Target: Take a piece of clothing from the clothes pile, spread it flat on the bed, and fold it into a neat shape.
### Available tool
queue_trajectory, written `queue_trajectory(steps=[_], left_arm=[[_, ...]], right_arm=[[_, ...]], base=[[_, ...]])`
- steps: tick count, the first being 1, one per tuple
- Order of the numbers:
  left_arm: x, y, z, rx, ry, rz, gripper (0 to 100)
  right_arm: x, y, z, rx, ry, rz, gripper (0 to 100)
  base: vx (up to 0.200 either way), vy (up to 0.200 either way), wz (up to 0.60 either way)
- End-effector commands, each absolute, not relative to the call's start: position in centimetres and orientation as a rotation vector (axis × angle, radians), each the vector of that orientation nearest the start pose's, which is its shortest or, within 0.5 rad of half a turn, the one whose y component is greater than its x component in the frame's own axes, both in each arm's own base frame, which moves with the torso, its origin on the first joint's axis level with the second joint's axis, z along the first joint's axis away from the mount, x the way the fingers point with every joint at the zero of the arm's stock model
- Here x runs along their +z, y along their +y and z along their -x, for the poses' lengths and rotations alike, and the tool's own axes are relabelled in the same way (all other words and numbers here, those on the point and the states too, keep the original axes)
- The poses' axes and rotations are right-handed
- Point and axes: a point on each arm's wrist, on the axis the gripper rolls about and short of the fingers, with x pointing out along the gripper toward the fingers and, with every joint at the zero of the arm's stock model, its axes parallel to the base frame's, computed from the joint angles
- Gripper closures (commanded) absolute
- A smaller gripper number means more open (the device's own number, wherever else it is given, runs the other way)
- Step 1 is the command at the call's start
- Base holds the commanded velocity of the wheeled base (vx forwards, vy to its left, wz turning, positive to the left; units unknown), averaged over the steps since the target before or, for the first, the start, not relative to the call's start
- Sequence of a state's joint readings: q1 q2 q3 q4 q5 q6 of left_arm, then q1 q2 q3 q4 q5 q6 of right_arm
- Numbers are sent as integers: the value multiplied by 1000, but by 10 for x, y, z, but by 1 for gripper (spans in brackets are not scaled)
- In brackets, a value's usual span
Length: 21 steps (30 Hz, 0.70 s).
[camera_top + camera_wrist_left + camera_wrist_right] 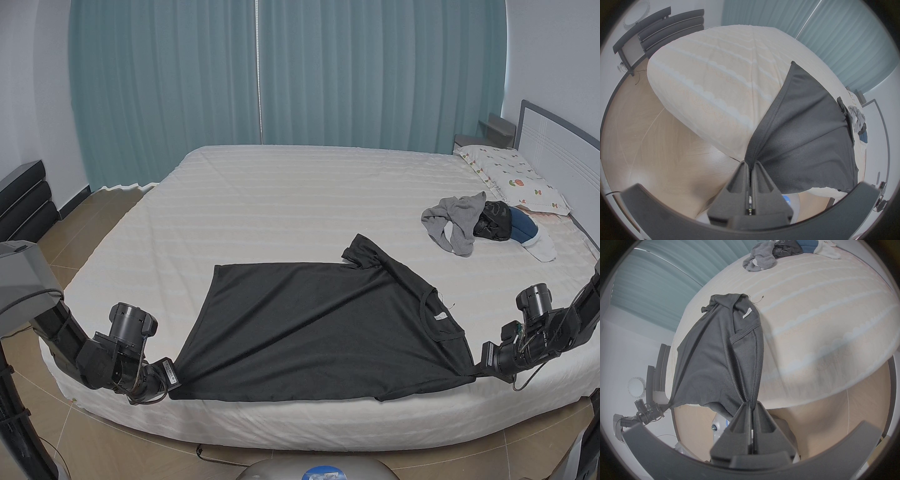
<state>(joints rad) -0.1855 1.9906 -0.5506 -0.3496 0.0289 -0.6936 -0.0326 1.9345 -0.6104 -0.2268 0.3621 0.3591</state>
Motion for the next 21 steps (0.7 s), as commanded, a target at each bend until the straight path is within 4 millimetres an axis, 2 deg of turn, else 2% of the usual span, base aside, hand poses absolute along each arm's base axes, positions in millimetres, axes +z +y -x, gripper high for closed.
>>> queue_trajectory(steps=[1,6,14,15,16,17,21], left_arm=[[25,-50,-261,227,1077,496,100],[32,-50,-259,220,1061,503,100],[25,-59,-254,196,1125,473,100],[23,-61,-254,190,1133,474,100],[23,-61,-254,183,1140,476,100],[22,-61,-254,176,1145,481,0],[24,-62,-256,157,1144,498,0]], right_arm=[[62,-5,-267,110,1088,-523,100],[56,-11,-260,119,1127,-477,100],[36,-12,-265,114,1194,-466,100],[33,-12,-266,116,1199,-461,0],[32,-12,-268,120,1202,-459,0],[29,-11,-270,124,1209,-458,0],[25,-10,-284,134,1195,-470,0]], base=[[0,0,0],[0,0,0],[0,0,0],[0,0,0],[0,0,0],[0,0,0],[0,0,0]])
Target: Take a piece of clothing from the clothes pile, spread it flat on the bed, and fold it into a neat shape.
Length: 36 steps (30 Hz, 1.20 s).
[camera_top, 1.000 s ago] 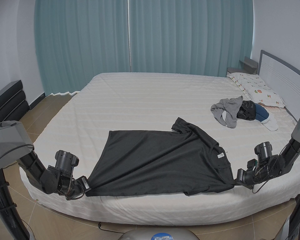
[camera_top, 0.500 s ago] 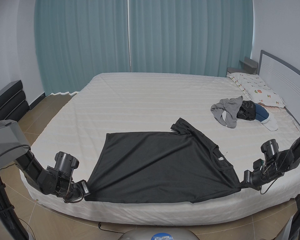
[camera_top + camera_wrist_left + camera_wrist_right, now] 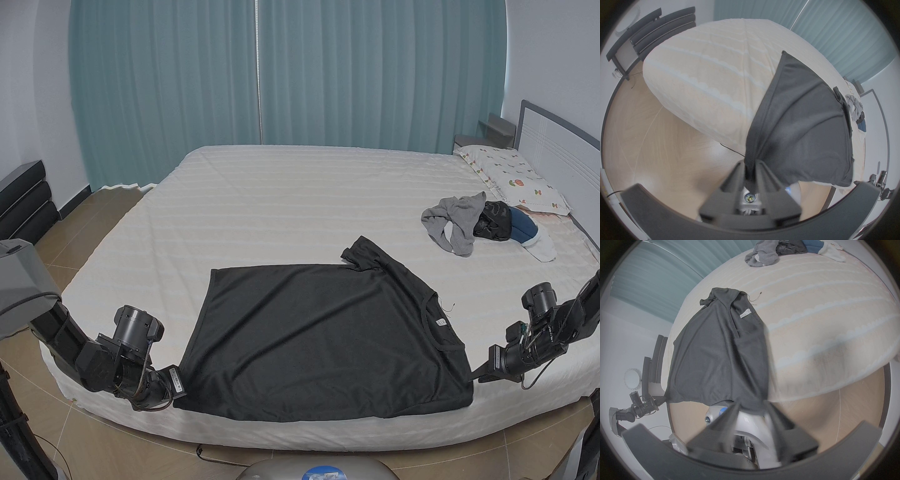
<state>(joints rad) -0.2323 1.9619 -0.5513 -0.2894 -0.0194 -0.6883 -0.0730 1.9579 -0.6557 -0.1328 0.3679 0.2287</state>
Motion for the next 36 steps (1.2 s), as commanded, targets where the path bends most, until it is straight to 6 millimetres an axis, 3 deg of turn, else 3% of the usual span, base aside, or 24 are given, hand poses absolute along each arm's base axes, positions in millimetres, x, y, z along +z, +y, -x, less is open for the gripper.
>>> queue_trajectory(steps=[1,10,14,18,24,36], left_arm=[[25,-63,-257,155,1139,502,0],[34,-62,-269,154,1081,553,0],[35,-59,-272,167,1070,577,0],[35,-55,-276,179,1055,592,0],[38,-49,-281,185,1047,638,0],[44,-51,-289,192,1011,707,0]], right_arm=[[26,-10,-288,138,1187,-470,0],[37,0,-311,215,1133,-622,0],[29,1,-316,218,1073,-657,0],[29,1,-318,198,1022,-720,0],[32,2,-321,193,1002,-780,0],[35,2,-320,196,993,-789,0]], base=[[0,0,0],[0,0,0],[0,0,0],[0,0,0],[0,200,0],[0,0,0]])
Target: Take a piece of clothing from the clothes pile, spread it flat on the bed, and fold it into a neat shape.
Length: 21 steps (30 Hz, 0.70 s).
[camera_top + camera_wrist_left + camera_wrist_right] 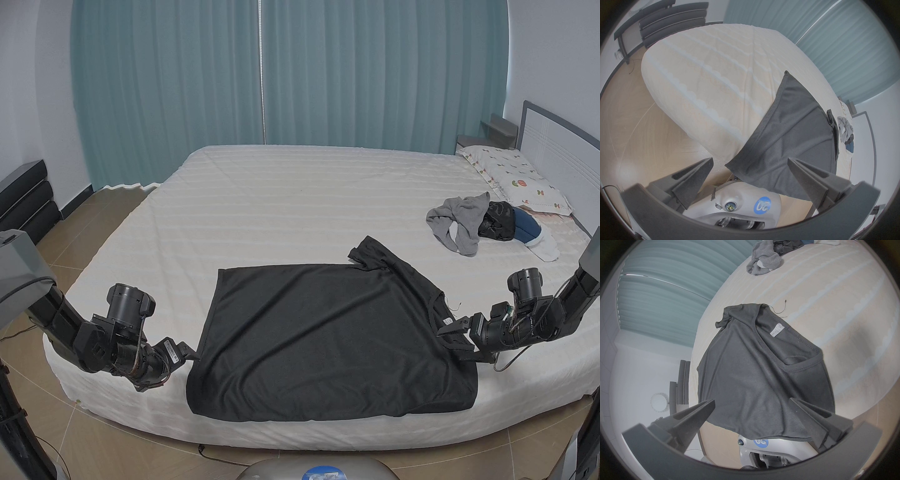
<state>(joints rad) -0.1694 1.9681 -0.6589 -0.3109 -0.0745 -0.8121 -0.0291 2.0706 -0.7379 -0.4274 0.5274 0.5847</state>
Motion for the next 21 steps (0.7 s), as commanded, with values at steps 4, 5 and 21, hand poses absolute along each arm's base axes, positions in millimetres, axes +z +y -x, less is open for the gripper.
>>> queue_trajectory(steps=[4,5,21], left_arm=[[47,-51,-289,169,1013,723,0],[47,-52,-289,167,1016,724,0],[45,-52,-289,165,1027,729,0]], right_arm=[[41,2,-323,194,950,-820,0],[41,3,-323,196,947,-821,0],[48,7,-330,197,878,-880,0]], base=[[200,0,0],[200,0,0],[88,0,0]])
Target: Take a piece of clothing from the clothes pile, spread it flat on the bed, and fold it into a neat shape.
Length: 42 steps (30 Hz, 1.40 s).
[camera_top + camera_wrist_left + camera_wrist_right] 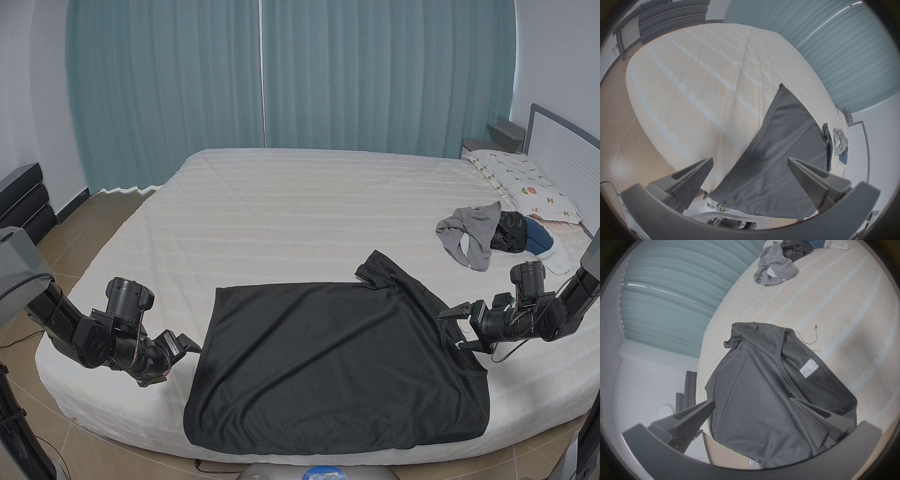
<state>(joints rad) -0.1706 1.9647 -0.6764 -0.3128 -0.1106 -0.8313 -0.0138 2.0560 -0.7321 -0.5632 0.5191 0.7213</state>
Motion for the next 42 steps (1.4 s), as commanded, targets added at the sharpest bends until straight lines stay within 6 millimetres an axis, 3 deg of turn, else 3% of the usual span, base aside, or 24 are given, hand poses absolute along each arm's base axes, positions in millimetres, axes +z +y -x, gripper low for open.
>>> queue_trajectory(steps=[1,9,15,20,30,34,42], left_arm=[[45,-53,-290,169,1026,739,0],[48,-55,-292,180,1013,778,0],[49,-55,-292,174,1012,778,0],[50,-56,-293,171,1007,781,0],[58,-61,-303,171,971,852,0],[61,-62,-308,169,956,867,0],[58,-61,-307,173,972,880,0]], right_arm=[[49,7,-332,196,857,-897,0],[49,6,-335,201,819,-916,0],[50,6,-335,192,814,-910,0],[51,6,-340,190,796,-900,0],[43,13,-390,146,717,-855,0],[27,29,-423,127,710,-821,0],[-5,43,-459,110,730,-801,0]], base=[[0,0,0],[0,0,0],[0,-200,0],[0,0,0],[0,0,0],[0,0,0],[0,0,0]])
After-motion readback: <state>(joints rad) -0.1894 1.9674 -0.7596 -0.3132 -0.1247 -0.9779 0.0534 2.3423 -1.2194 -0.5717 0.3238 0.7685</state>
